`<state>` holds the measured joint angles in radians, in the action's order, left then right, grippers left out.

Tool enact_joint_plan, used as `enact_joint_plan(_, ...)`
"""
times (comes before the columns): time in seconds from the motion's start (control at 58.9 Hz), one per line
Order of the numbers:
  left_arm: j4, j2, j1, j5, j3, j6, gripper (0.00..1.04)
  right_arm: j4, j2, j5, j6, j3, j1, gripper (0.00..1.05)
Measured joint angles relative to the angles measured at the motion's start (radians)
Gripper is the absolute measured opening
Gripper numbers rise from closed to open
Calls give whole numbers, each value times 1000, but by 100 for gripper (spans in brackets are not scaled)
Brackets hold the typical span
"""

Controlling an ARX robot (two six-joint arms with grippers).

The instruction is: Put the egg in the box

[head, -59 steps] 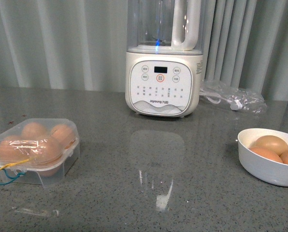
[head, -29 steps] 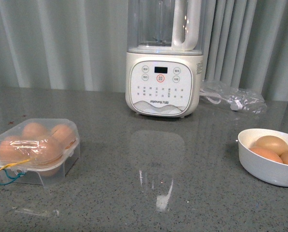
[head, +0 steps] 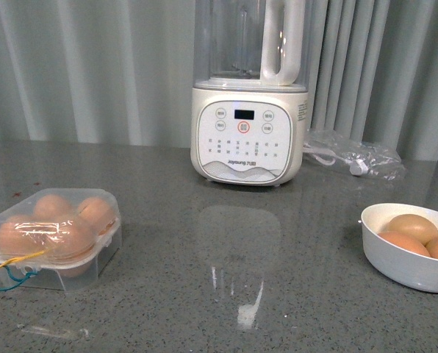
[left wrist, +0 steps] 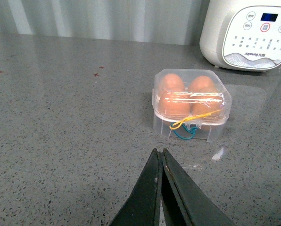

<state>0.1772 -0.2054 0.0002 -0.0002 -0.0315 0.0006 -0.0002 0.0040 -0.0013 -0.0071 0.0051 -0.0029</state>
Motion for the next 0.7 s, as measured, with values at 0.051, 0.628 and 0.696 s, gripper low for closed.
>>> enact_joint_plan(0.051, 5, 15, 0, 0, 3, -2, 4, 0, 0, 0, 0, 0, 0, 98)
enact_joint_plan(0.628, -177, 201, 0, 0, 3, -3, 10, 0, 0, 0, 0, 0, 0, 98)
enact_joint_plan(0.696, -177, 202, 0, 0, 3, -3, 22, 0, 0, 0, 0, 0, 0, 98)
